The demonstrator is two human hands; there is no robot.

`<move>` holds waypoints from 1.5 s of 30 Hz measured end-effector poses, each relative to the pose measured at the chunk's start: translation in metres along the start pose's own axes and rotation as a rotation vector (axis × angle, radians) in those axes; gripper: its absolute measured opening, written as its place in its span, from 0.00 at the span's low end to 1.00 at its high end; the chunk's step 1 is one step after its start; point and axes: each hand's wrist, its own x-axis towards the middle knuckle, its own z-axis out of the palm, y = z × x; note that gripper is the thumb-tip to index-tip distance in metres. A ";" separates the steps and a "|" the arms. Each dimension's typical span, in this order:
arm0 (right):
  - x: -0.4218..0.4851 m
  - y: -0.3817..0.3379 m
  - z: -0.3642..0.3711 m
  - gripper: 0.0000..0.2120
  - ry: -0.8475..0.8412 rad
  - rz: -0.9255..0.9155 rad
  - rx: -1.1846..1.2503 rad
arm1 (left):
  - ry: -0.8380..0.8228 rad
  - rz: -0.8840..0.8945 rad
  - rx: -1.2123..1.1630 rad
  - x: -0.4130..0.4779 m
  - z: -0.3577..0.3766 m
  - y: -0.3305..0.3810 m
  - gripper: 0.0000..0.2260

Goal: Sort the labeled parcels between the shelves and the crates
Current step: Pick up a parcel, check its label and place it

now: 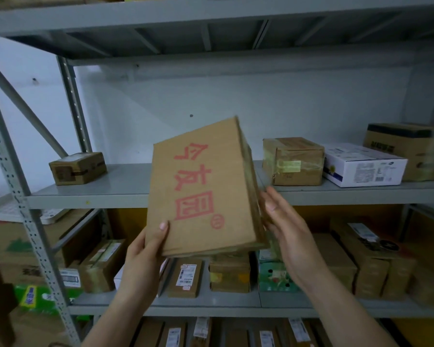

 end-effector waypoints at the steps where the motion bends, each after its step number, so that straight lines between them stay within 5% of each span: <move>1: 0.003 0.000 -0.005 0.31 0.033 -0.001 -0.008 | 0.015 -0.050 -0.056 0.003 -0.004 -0.002 0.17; 5: 0.008 0.008 -0.011 0.38 0.122 0.102 -0.055 | -0.007 -0.215 -0.249 0.007 -0.010 -0.010 0.17; 9: 0.003 0.016 -0.003 0.24 -0.016 0.293 0.389 | -0.045 -0.327 -0.358 0.001 -0.004 -0.020 0.14; 12: -0.002 0.018 0.003 0.23 -0.012 0.310 0.544 | -0.063 -0.320 -0.363 -0.001 -0.004 -0.027 0.15; 18: -0.010 0.015 0.006 0.19 0.084 0.121 0.353 | 0.053 0.081 0.281 0.006 0.000 -0.012 0.19; 22: -0.019 0.013 0.014 0.15 0.012 -0.023 0.056 | -0.267 0.110 0.191 -0.017 0.021 0.015 0.30; 24: -0.023 0.013 0.013 0.16 -0.015 -0.053 0.054 | -0.335 0.150 0.213 -0.029 0.030 0.017 0.26; 29: -0.024 0.013 -0.003 0.22 -0.101 -0.035 0.187 | -0.268 0.116 0.073 -0.031 0.029 0.010 0.20; 45: -0.054 0.037 -0.064 0.31 -0.068 0.043 0.133 | -0.271 0.090 0.157 -0.064 0.057 -0.031 0.32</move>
